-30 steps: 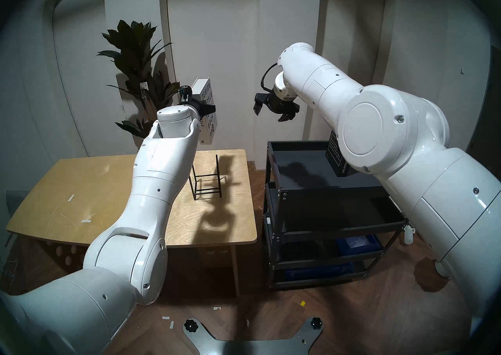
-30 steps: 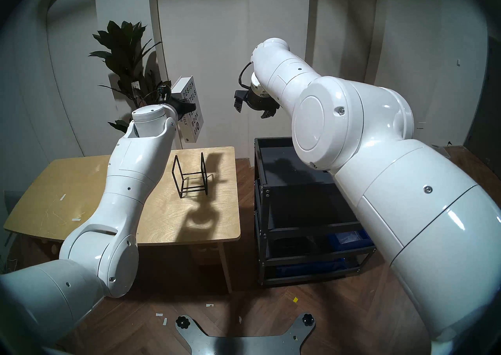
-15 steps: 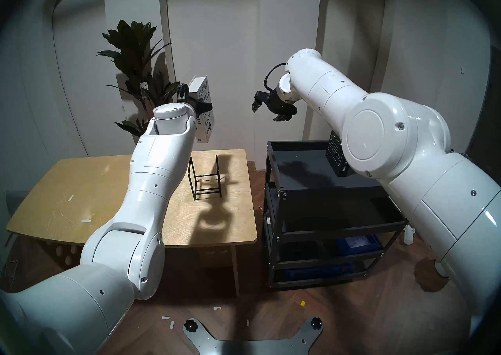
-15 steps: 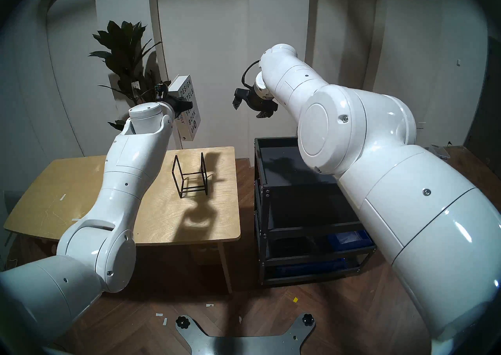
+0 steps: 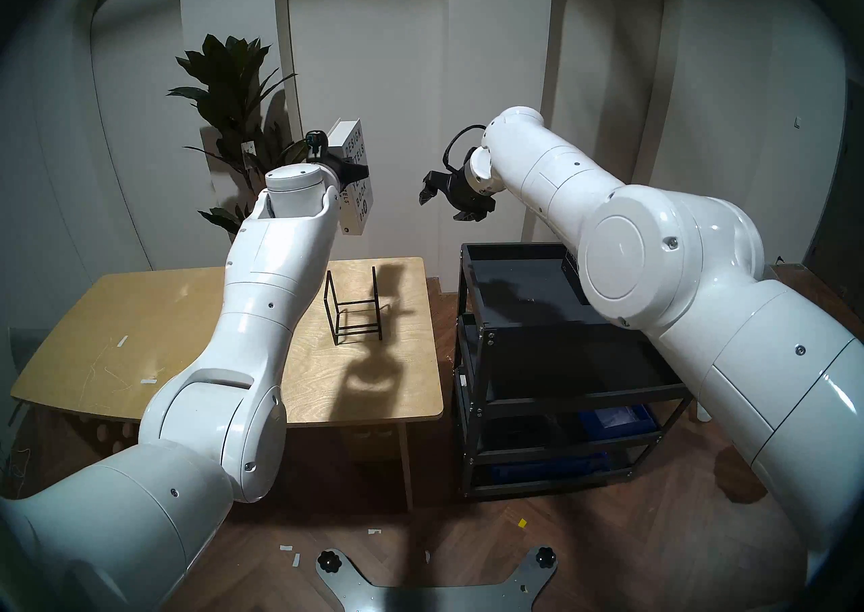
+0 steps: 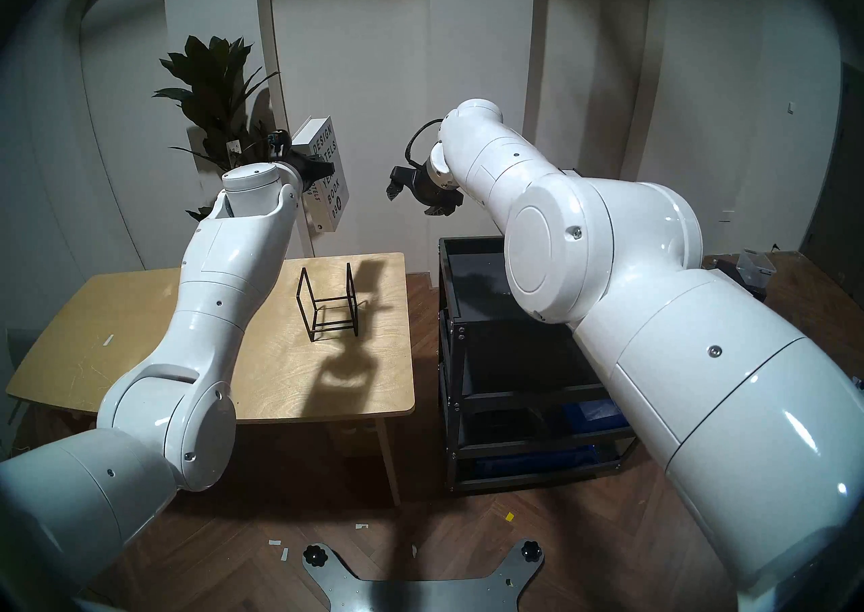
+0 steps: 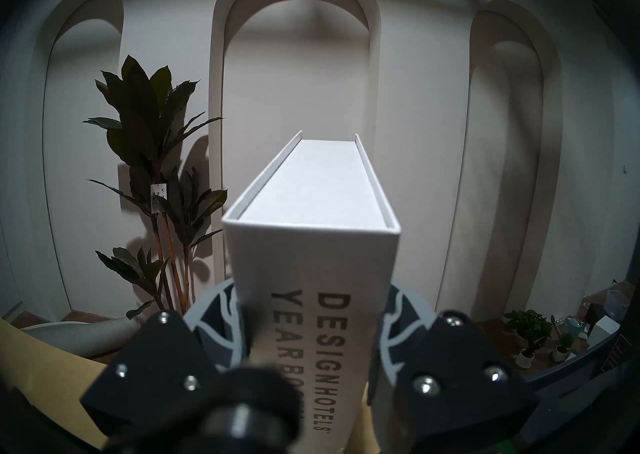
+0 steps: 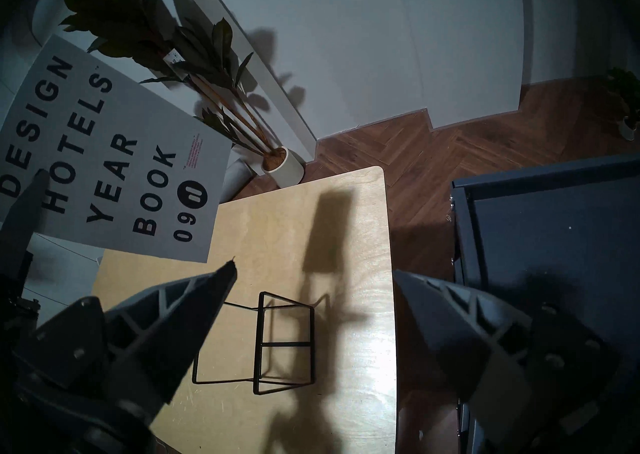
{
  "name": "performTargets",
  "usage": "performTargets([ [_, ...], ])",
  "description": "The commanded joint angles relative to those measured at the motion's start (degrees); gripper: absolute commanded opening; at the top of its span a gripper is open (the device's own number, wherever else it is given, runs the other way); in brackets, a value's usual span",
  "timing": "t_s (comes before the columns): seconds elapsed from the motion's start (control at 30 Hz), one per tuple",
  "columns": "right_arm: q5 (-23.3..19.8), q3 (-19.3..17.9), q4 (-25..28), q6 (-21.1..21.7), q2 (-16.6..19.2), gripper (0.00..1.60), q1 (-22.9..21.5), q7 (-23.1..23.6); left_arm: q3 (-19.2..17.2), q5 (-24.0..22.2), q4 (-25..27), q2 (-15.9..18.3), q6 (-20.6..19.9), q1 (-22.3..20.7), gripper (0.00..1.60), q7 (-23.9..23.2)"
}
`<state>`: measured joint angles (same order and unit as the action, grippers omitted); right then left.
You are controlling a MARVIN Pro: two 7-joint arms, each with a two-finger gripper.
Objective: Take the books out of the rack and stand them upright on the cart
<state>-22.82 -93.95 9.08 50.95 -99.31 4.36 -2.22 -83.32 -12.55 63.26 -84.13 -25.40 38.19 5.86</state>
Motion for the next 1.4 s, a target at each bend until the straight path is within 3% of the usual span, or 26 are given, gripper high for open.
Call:
performTargets([
  [0.0, 1.63, 2.21, 1.46, -1.05, -1.67, 1.6, -0.09, 2.9, 0.27, 0.18, 0.09, -0.78, 0.2, -4.18, 0.0, 0.1],
  [0.53, 5.73, 7.48, 3.14, -4.62, -2.85, 1.6, 0.48, 9.72, 1.05, 0.94, -3.64, -2.01, -0.1, -6.7, 0.0, 0.17],
  [1.37, 15.12, 18.86, 3.18, -10.3, -3.32, 1.6, 3.66, 16.62, 0.8, 1.45, -9.02, -4.04, -1.31, -11.55, 0.0, 2.08],
])
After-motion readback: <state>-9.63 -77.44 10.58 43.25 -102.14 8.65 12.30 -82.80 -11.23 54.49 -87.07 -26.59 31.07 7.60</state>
